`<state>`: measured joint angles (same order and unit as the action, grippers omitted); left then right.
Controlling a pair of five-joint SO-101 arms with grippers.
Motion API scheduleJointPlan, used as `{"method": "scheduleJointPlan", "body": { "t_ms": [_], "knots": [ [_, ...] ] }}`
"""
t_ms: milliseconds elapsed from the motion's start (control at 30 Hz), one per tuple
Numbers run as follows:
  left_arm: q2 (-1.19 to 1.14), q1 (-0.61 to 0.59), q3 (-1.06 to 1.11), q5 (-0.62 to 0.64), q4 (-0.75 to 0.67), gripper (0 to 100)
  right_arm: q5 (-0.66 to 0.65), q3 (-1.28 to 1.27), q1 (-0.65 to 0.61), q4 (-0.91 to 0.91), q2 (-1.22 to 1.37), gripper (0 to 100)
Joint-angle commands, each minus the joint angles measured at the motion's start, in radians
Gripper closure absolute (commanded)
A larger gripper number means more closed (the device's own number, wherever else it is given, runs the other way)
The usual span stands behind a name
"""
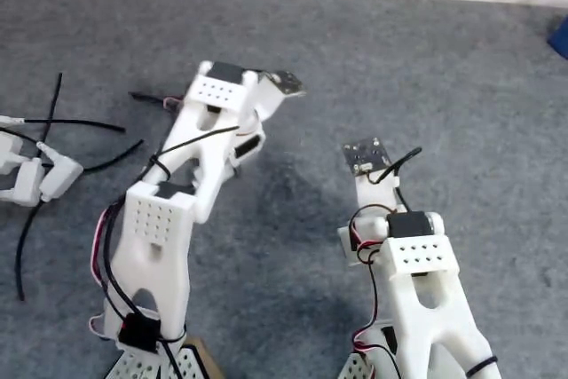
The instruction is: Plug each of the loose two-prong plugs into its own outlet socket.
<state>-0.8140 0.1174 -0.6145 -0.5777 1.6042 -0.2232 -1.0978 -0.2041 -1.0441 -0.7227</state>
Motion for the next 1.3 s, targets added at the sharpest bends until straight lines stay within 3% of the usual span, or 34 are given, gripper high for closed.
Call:
{"method": "scheduleJointPlan", "body": {
  "t_ms": [0, 300, 567, 633, 833, 933, 1067, 1133, 1267],
  "knots": [
    [0.007, -0.061, -0.102, -0.006, 0.058, 99, 0.003, 0.004, -0.008, 0.013, -0.012, 65.5],
    [0.007, -0.289, -0.363, -0.16, 0.118, 99, 0.003, 0.004, -0.008, 0.013, -0.012, 65.5],
    [0.008, -0.444, -0.42, -0.258, 0.11, 99, 0.003, 0.004, -0.008, 0.013, -0.012, 65.5],
    [0.012, -0.456, -0.42, -0.259, 0.106, 95, 0.003, 0.004, -0.008, 0.013, -0.012, 65.5],
    [0.015, -0.478, -0.426, -0.256, 0.112, 70, 0.008, 0.004, -0.008, 0.013, -0.012, 65.7],
    [0.039, -0.469, -0.487, -0.123, 0.16, 69, 0.011, 0.015, -0.002, -0.022, -0.012, 72.8],
    [0.147, -0.443, -0.501, 0.08, 0.161, 75, 0.012, 0.058, 0.001, -0.065, -0.028, 99.8],
    [0.211, -0.426, -0.481, 0.16, 0.161, 77, 0.012, 0.062, 0.016, -0.065, -0.065, 95.7],
    [0.377, -0.394, -0.407, 0.253, 0.163, 79, 0.012, 0.101, 0.117, -0.107, -0.206, 99.0]
  ]
}}
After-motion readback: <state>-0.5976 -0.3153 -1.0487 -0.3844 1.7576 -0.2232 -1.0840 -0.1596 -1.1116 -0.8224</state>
